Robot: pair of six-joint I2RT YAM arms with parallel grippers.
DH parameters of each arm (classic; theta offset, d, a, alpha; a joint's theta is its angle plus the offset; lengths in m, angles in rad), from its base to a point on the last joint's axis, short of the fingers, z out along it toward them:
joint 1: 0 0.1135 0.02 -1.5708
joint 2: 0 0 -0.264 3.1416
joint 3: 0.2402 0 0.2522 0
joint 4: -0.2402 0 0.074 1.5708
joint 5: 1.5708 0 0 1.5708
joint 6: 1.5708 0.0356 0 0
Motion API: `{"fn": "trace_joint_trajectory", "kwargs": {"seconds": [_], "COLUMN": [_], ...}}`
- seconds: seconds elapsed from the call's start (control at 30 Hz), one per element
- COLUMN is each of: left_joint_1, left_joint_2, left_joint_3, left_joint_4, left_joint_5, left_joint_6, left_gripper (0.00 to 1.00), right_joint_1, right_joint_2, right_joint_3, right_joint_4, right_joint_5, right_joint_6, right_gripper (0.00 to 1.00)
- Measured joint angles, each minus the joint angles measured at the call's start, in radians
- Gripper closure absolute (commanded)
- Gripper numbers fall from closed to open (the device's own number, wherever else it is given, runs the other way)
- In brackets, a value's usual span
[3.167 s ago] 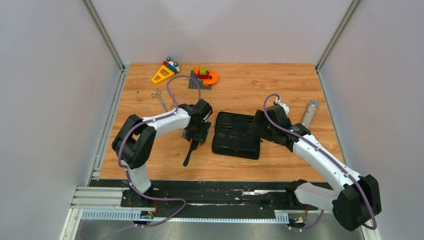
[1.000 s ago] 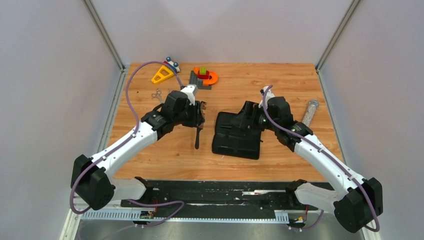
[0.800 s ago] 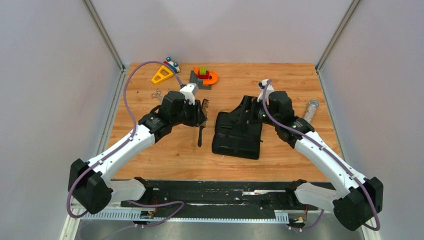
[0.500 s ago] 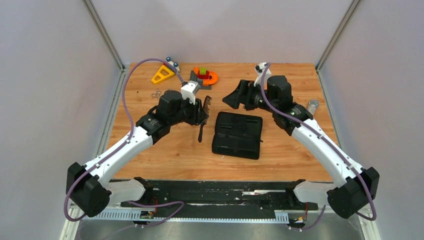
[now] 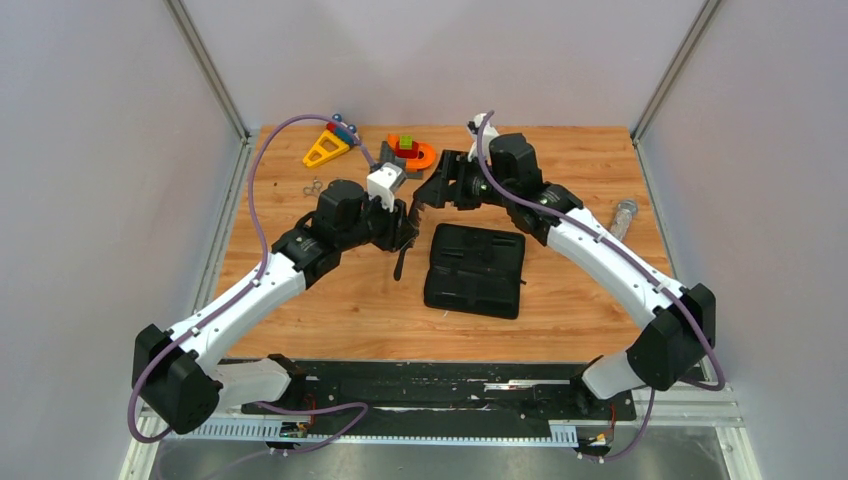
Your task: Sort the hair-cutting tools
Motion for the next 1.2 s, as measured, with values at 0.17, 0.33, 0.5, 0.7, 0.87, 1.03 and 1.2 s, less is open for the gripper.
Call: {"fn": "trace_joint_trajectory", "kwargs": {"seconds": [0.17, 0.33, 0.5, 0.7, 0.87, 1.03, 1.2], "left_joint_1": [0.000, 0.000, 0.000, 0.000, 0.000, 0.000, 0.000], "left_joint_2": [0.003, 0.006, 0.006, 0.005, -0.011, -0.056, -0.096], "left_joint_3": [0.006, 0.013, 0.013, 0.013, 0.013, 0.013, 0.013], "left_joint_4": [0.018, 0.068, 0.114, 0.172, 0.209, 0.232, 0.248], "left_joint_5": [-0.040, -0.116, -0.180, -0.212, -0.211, -0.211, -0.211], "left_joint_6": [-0.022, -0.090, -0.165, -0.266, -0.341, -0.390, -0.426], "left_gripper": [0.77, 0.78, 0.78, 0.78, 0.78, 0.77, 0.60], "right_joint_1": [0.002, 0.007, 0.049, 0.170, 0.220, 0.233, 0.250], "right_joint_2": [0.012, -0.094, -0.171, -0.169, -0.109, -0.053, -0.044], "right_joint_3": [-0.023, -0.251, -0.465, -0.568, -0.562, -0.552, -0.550], "right_joint_4": [0.001, 0.130, 0.310, 0.543, 0.661, 0.690, 0.705], "right_joint_5": [0.002, 0.009, 0.029, 0.098, 0.160, 0.214, 0.265], "right_joint_6": [0.000, -0.021, -0.077, -0.227, -0.320, -0.389, -0.473], "right_gripper": [0.30, 0.32, 0.30, 0.32, 0.41, 0.68, 0.93]}}
